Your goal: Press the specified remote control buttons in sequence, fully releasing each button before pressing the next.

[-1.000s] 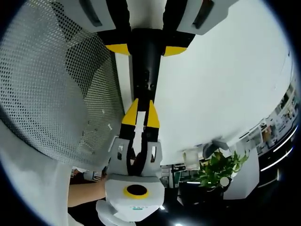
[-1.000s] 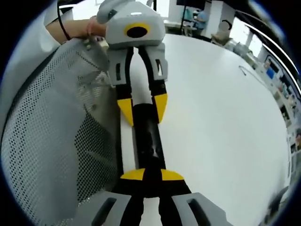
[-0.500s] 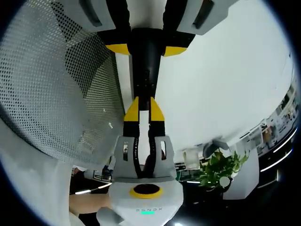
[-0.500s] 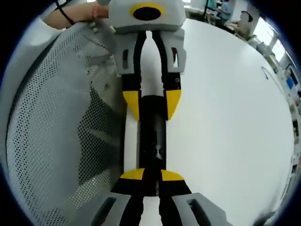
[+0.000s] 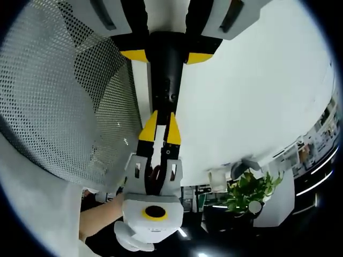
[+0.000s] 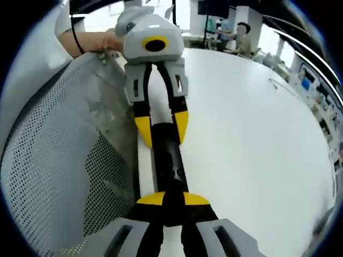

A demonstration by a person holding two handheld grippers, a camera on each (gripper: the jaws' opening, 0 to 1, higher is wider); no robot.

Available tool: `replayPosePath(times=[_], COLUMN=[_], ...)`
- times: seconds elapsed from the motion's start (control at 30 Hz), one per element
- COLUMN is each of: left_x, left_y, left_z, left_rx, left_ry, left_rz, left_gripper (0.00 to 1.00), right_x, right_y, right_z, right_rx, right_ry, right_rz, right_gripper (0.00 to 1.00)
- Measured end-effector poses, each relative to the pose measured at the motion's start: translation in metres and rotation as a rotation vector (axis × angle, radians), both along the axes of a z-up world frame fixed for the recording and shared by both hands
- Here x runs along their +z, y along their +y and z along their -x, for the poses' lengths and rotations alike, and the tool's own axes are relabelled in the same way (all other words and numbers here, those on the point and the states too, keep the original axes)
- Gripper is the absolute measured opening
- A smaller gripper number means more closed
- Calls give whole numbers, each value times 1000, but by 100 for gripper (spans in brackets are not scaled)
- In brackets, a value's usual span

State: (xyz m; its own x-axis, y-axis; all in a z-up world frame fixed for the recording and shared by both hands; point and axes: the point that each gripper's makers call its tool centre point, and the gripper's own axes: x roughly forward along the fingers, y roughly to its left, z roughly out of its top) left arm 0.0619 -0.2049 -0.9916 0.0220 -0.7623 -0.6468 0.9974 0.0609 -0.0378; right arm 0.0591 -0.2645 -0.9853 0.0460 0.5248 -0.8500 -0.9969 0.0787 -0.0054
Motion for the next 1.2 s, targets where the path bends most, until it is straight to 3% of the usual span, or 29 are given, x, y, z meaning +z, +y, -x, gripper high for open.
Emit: replayPosePath(times=[0.27,0.47,0.57,0.7,0.9,1.0,1.1,1.2], left_x=[0,0,0,0,0,0,0,0], left_y=[0,0,0,0,0,0,0,0], left_z=[0,0,0,0,0,0,0,1], left_rx=[-2,-2,-1,-4,-3,-4,-6,-8], left_ry=[-1,-1,1,-3,-2,-4,-4,-7], left_rz=[-1,-2,-1,-4,-3,-5,-4,-6], left_gripper=[24,24,24,24,24,24,24,24], right_x=[0,-2,-2,-3,-2,-2,0,0], right_y=[4,6,7,6,8,6,7,9], right_z=[0,0,-1,0,-2,-1,0,2], right_rx=[79,147,101,78,-72,-51,51,104], right_ry=[0,18,59,41,63,37,-43,-68], right_rz=[23,117,141,135,112,79,53,51], right_gripper=[7,7,6,6,6,6,6,6])
